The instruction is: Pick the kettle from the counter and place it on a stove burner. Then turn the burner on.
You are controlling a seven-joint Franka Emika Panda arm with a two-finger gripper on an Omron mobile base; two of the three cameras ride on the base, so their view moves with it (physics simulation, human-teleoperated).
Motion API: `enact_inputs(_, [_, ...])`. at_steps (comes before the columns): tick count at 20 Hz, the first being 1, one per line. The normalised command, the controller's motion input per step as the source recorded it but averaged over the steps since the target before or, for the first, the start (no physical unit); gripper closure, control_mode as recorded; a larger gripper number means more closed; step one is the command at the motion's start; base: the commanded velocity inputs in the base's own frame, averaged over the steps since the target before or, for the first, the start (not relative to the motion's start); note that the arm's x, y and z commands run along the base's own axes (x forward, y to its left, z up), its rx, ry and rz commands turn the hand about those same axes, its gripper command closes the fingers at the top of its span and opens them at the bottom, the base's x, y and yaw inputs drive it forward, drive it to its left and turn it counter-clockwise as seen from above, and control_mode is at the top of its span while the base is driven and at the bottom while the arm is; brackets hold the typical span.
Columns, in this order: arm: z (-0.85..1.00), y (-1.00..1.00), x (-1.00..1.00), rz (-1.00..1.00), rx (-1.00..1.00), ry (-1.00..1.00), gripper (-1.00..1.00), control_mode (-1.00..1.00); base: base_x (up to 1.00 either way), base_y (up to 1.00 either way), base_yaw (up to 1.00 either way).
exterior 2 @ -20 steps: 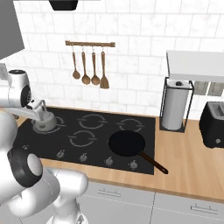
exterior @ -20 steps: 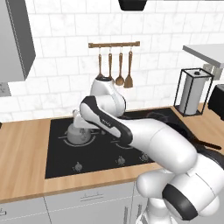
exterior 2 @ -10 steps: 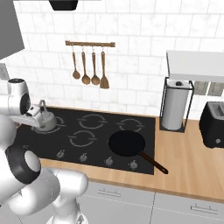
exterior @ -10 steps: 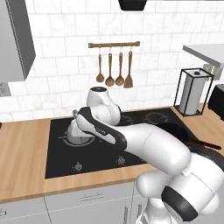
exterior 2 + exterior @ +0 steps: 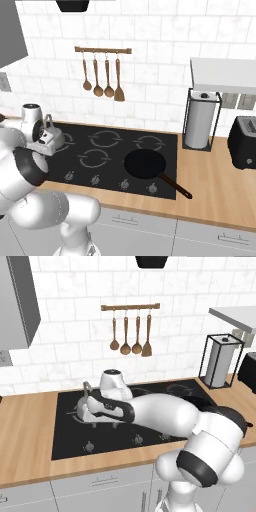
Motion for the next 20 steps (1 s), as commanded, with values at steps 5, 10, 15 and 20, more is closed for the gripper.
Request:
enact_inputs(5, [-0.39, 0.23, 0.23, 0.0, -0.01, 0.25, -1.0, -1.0, 0.0, 0.0, 0.0])
enact_inputs(10, [0.05, 0.31, 0.0, 0.03, -0.09, 0.25, -1.0, -1.0, 0.0, 0.0, 0.0])
enact_inputs(15, [0.03, 0.26, 0.0, 0.04, -0.16, 0.13, -1.0, -1.0, 0.0, 0.0, 0.0])
enact_inputs(20, [-0.2, 0.21, 0.0, 0.02, -0.12, 0.0, -1.0, -1.0, 0.0, 0.0, 0.0])
